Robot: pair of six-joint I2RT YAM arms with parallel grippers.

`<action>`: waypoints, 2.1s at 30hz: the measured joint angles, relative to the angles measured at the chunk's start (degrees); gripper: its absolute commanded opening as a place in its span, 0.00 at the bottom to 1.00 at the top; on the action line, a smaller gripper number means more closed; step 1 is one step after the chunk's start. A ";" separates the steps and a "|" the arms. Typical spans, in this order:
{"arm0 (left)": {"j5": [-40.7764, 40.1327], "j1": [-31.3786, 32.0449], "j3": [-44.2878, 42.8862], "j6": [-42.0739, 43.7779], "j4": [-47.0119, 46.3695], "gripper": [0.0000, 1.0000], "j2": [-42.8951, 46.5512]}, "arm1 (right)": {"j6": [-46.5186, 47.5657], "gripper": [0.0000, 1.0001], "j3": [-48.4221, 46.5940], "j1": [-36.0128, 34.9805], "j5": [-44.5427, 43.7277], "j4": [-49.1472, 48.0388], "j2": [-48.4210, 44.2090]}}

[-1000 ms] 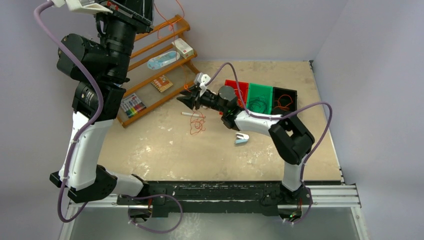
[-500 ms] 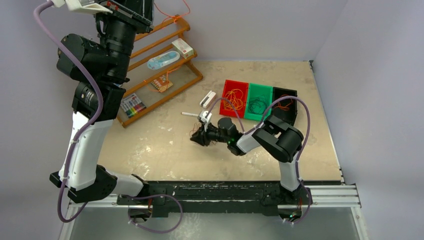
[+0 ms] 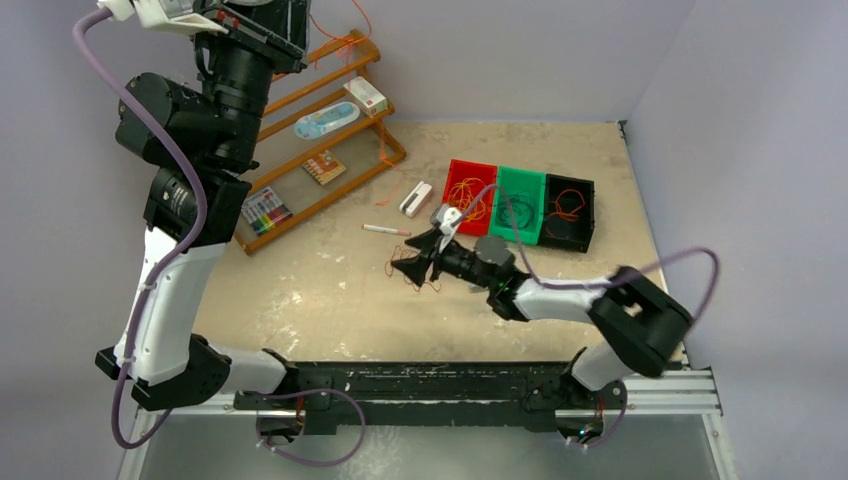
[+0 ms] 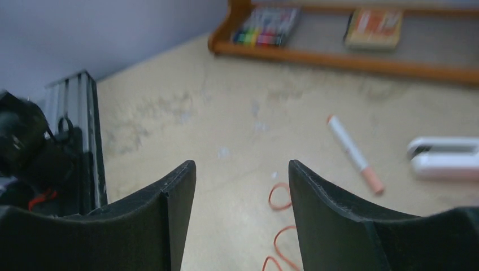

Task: Untangle the cables

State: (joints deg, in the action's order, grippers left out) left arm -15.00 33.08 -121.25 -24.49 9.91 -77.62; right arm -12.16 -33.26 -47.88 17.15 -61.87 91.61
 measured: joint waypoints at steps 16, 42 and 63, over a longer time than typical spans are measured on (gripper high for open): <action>4.39 0.00 15.82 -5.09 0.09 0.00 6.08 | 16.90 0.84 -11.54 0.28 -13.60 16.57 -29.68; 30.34 0.00 27.41 -6.64 -0.81 0.00 7.91 | 32.63 0.85 -18.97 0.28 -11.41 19.37 -30.38; 36.81 0.00 28.65 -8.09 -2.58 0.00 8.04 | 32.65 0.12 -24.11 0.28 -8.48 22.36 -25.44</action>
State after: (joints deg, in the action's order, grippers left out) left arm 21.80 33.08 -92.60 -32.58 7.33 -69.58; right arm 20.49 -57.36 -47.59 8.67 -39.51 66.17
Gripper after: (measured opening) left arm 0.011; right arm 0.251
